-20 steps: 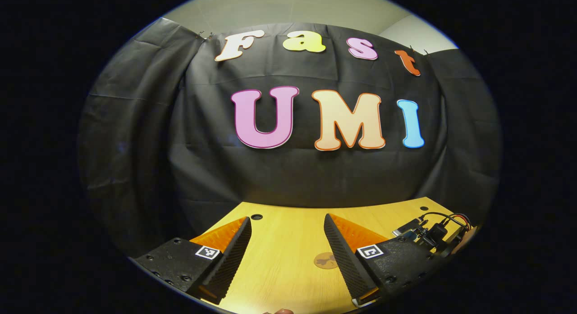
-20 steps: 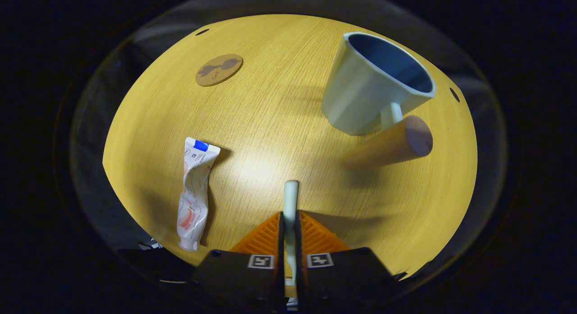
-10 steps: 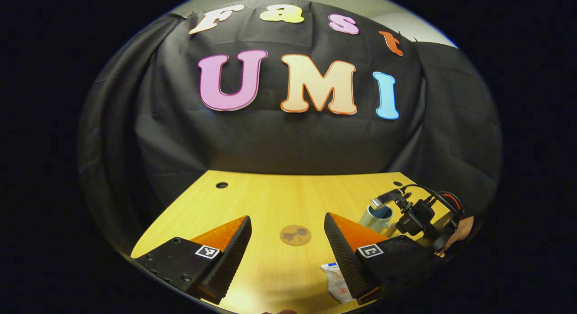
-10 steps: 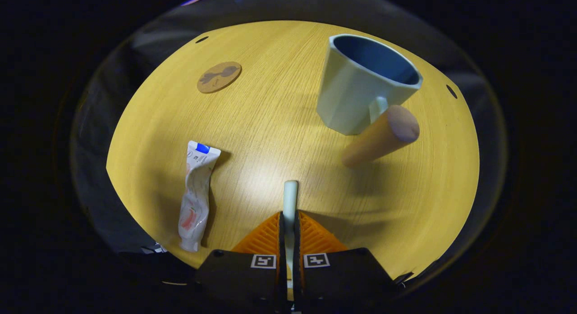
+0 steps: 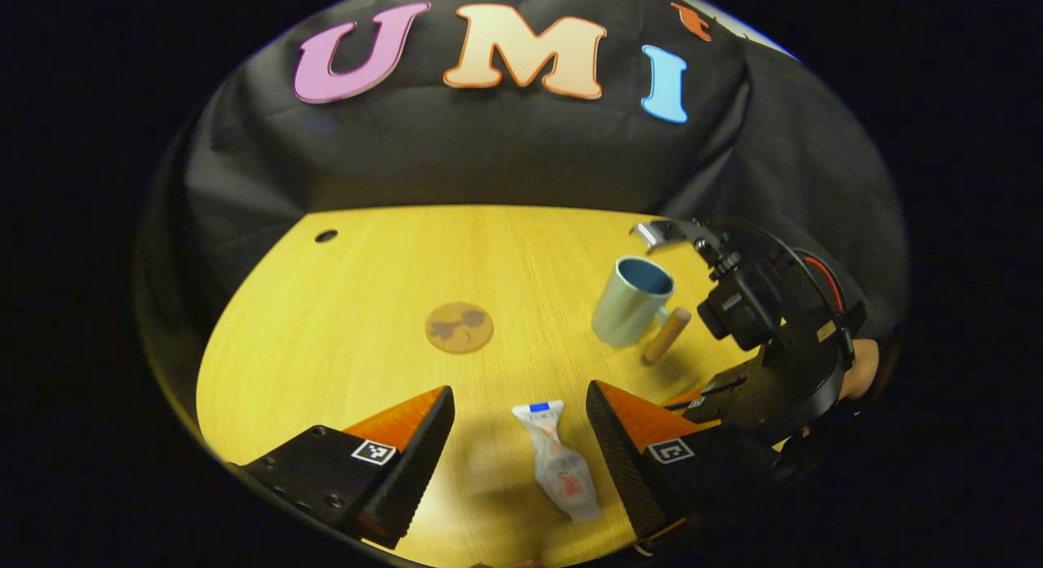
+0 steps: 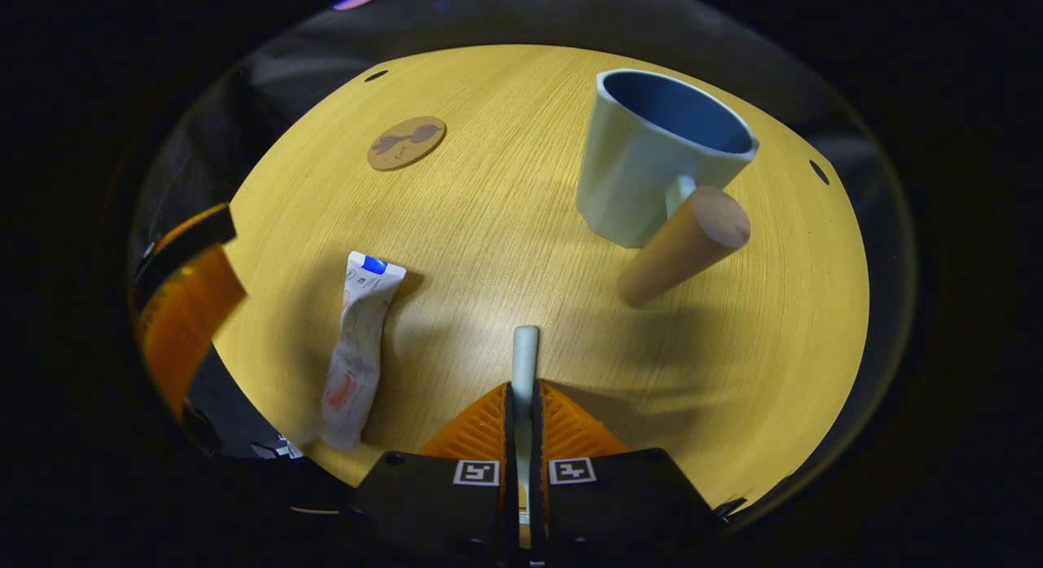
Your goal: Put the toothbrush and toothpaste on the desktop into the cup, then pick up the cup and place it on the coaster on the desktop.
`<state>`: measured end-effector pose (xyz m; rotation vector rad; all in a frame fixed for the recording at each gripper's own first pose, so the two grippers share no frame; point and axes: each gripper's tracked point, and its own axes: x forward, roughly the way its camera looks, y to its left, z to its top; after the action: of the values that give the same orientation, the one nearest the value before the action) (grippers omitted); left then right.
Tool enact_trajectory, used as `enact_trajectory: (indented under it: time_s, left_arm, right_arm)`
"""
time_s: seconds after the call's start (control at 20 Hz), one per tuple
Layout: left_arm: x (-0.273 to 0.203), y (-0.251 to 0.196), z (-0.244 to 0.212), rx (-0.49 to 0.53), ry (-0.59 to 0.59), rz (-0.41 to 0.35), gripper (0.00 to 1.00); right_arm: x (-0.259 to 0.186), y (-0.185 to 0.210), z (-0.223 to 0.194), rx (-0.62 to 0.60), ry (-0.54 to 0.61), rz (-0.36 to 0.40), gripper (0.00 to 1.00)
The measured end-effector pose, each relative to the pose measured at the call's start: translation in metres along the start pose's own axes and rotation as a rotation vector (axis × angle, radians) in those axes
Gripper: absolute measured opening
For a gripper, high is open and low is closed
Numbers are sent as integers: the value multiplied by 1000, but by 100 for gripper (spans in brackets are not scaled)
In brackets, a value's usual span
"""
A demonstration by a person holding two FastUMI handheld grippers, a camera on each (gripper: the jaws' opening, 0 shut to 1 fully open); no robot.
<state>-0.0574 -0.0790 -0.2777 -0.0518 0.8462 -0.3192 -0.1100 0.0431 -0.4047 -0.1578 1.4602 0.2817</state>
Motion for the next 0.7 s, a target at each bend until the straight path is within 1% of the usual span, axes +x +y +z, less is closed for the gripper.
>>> enact_trajectory:
  time_s: [0.2,0.35,0.4,0.45,0.5,0.7]
  left_arm:
    - [17,-4,-28,-19,104,-3,96]
    - [28,-7,-40,-29,169,-6,95]
    - [32,-7,-45,-27,193,1,95]
    - [35,-5,-49,-25,214,7,95]
    - [39,-5,-54,-28,231,9,95]
    - [44,-1,-71,-45,291,32,94]
  right_arm:
    - [-1,0,1,-9,-19,3,8]
    - [-1,0,0,-23,-31,3,8]
    - [-1,0,1,-25,-35,4,8]
    - [-1,0,0,-27,-37,6,5]
    - [-2,0,1,-27,-40,8,8]
    - [0,0,0,-17,-48,24,8]
